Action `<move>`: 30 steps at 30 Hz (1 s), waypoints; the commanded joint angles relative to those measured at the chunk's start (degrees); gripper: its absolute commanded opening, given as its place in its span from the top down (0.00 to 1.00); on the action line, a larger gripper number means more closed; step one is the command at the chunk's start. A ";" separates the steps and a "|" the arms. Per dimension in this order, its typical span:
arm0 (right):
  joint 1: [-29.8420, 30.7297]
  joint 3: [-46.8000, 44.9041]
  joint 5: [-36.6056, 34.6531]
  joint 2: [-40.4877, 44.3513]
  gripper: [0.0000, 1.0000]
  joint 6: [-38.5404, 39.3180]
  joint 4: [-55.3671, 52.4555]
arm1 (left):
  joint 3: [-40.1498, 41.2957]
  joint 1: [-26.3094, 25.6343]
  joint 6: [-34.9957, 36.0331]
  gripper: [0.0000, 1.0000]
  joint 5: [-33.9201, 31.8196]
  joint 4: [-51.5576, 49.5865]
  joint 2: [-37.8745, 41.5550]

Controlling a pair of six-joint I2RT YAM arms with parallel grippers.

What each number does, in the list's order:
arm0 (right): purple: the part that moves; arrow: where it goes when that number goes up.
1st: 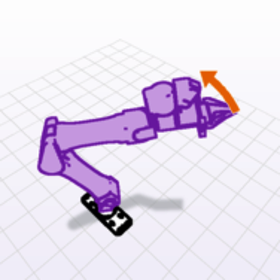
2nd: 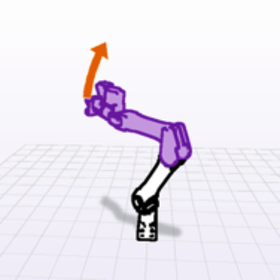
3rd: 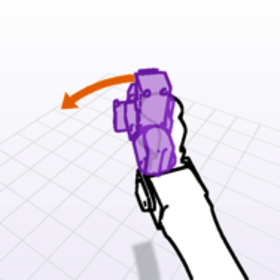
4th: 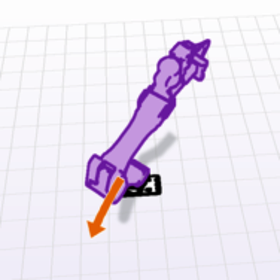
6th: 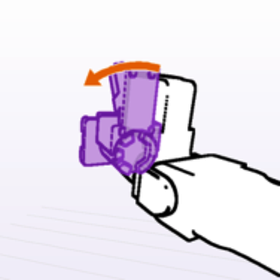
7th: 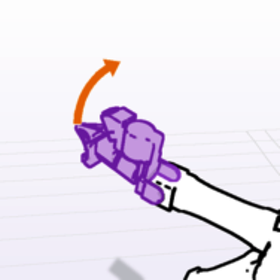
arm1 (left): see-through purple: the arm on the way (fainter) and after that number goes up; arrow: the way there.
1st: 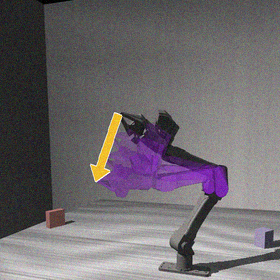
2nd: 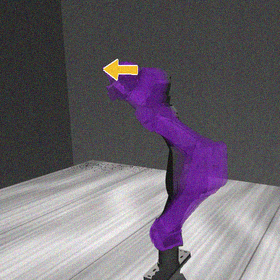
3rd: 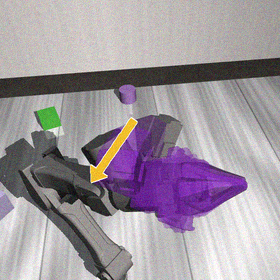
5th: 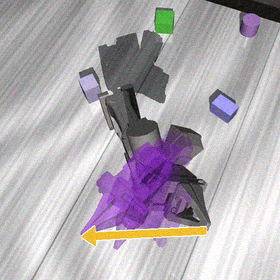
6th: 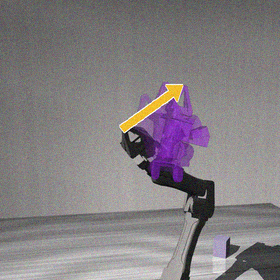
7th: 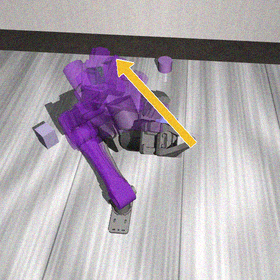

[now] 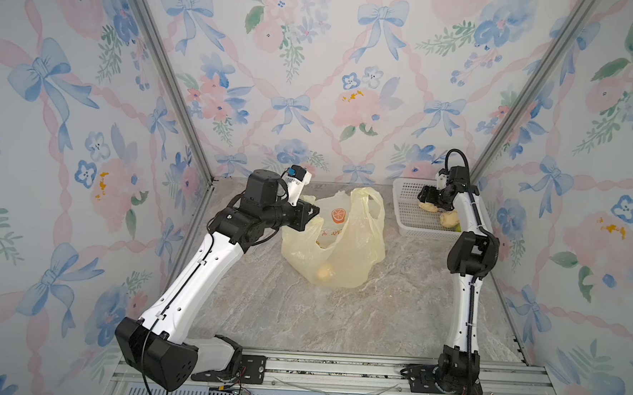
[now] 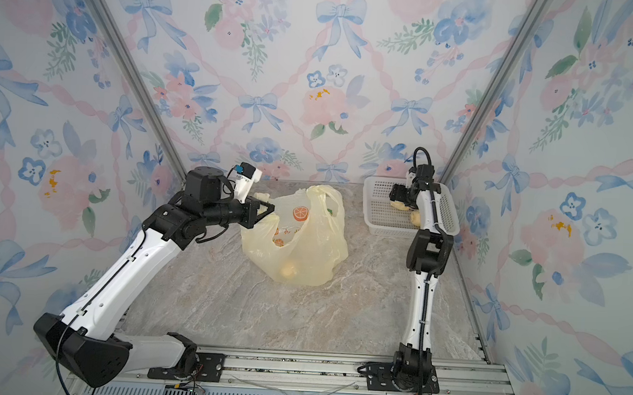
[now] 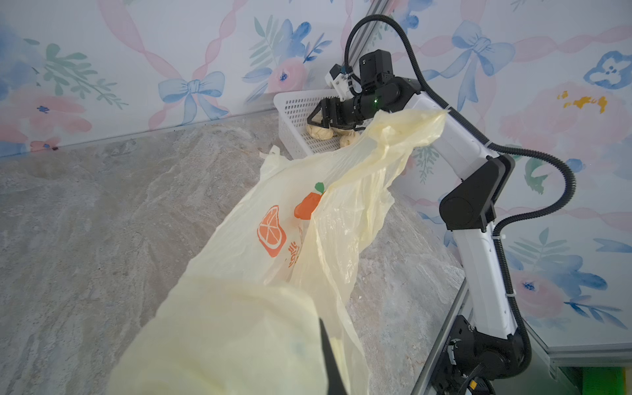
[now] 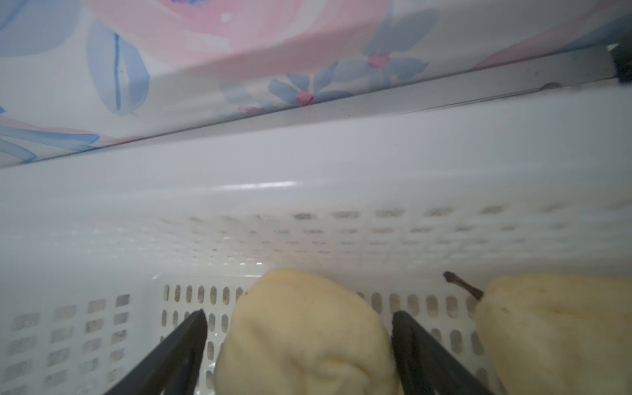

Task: Place the pears into plastic bags & tie knots
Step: Pick up the pear from the basket.

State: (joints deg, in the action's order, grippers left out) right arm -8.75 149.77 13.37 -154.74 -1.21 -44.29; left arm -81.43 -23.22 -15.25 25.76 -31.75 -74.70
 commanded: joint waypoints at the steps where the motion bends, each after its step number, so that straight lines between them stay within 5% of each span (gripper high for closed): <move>1: 1.84 -3.19 0.49 3.75 0.14 1.21 -4.75 | 1.07 0.19 -0.48 1.00 -0.18 1.25 0.07; 14: 3.14 -7.17 -2.60 4.52 0.41 0.10 -0.05 | 2.04 0.12 -0.66 1.00 -0.75 1.29 0.84; 19: 3.23 -6.02 -2.64 5.54 0.59 -0.43 -0.62 | 2.32 0.20 -0.40 1.00 -1.32 1.26 1.47; 30: 9.51 -26.02 -6.19 31.66 0.61 -0.93 1.89 | 5.71 0.19 -0.72 1.00 -4.08 5.20 6.26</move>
State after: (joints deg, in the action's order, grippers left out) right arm -2.66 126.08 8.40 -132.86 -2.13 -43.75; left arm -76.99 -23.22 -15.27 23.09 -29.08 -70.15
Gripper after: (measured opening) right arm 0.486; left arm 0.049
